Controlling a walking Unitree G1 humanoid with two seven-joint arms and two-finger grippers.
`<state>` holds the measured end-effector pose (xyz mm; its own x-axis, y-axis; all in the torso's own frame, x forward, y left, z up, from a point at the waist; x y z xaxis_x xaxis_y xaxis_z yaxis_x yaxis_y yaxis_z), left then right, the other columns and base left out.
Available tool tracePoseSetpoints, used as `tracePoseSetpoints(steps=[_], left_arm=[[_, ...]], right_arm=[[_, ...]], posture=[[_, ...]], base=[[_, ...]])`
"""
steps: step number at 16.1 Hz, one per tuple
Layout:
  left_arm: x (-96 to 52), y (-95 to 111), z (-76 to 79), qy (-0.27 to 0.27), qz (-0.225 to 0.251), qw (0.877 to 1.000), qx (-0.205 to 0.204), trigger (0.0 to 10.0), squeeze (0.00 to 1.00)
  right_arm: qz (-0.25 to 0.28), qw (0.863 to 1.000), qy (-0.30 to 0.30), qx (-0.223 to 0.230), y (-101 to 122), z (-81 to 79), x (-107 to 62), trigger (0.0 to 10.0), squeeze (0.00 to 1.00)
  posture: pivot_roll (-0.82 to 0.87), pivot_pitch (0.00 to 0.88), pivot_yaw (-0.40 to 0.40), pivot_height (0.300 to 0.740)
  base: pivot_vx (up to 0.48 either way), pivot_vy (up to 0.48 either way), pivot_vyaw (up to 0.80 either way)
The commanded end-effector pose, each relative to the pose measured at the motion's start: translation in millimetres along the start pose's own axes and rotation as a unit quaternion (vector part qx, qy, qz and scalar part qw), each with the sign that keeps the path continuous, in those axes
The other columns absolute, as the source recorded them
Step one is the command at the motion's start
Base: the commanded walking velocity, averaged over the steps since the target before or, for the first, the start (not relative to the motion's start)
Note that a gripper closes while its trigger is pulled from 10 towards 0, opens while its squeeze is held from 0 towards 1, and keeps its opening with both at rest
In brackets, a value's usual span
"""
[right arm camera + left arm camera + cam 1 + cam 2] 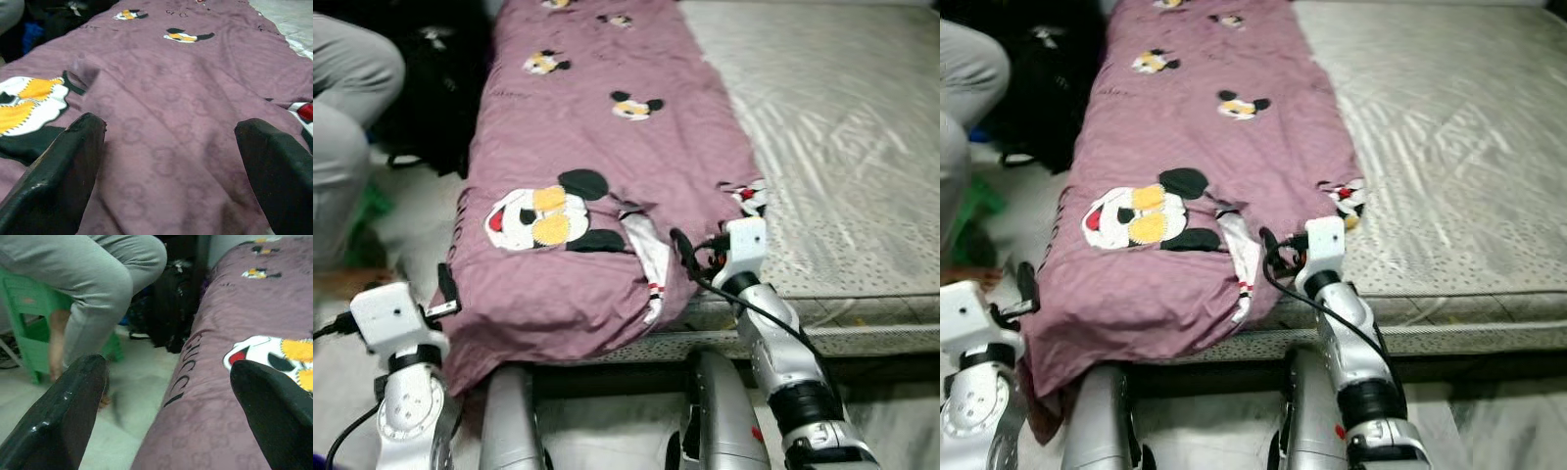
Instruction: Clean up the room
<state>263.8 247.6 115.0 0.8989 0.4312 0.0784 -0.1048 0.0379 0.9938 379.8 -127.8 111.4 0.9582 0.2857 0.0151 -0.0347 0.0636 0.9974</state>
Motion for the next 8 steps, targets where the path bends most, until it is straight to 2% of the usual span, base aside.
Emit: tracePoseSetpoints(steps=[1,5,8], left_arm=[[-3.5,1.5,-7.1,0.017,-0.001,1.000,0.013,10.0,0.00],[-11.8,-2.5,-24.0,0.050,-0.005,0.998,0.036,10.0,0.00],[-26.8,-10.7,-50.2,0.099,-0.028,0.993,0.053,10.0,0.00]], right_arm=[[-0.013,1.000,-0.008,0.002,-6.5,7.8,-2.5,10.0,0.00],[-0.017,1.000,-0.010,-0.017,-7.8,14.6,-4.5,10.0,0.00],[-0.024,0.999,-0.015,-0.024,-10.7,20.9,-6.4,10.0,0.00]], posture=[[0.02,0.127,-0.051,0.498],[0.02,0.134,-0.068,0.498],[0.03,0.142,-0.075,0.498]], base=[[0.000,0.000,0.00],[0.000,0.000,0.00],[0.000,0.000,0.00]])
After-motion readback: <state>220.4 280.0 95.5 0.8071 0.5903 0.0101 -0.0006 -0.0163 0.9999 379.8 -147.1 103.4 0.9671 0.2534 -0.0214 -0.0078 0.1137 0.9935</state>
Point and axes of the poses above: a point about 5 cm out from each wrist's last joint towards the gripper, its own x axis pointing out of the wrist towards the gripper, its own y axis along the axis of the wrist's last joint, z = x × y, the point moved 4 cm from there along x, pointing out of the wrist towards the gripper, and after that the axes turned 5 degrees about -x, right-handed, at the moved point
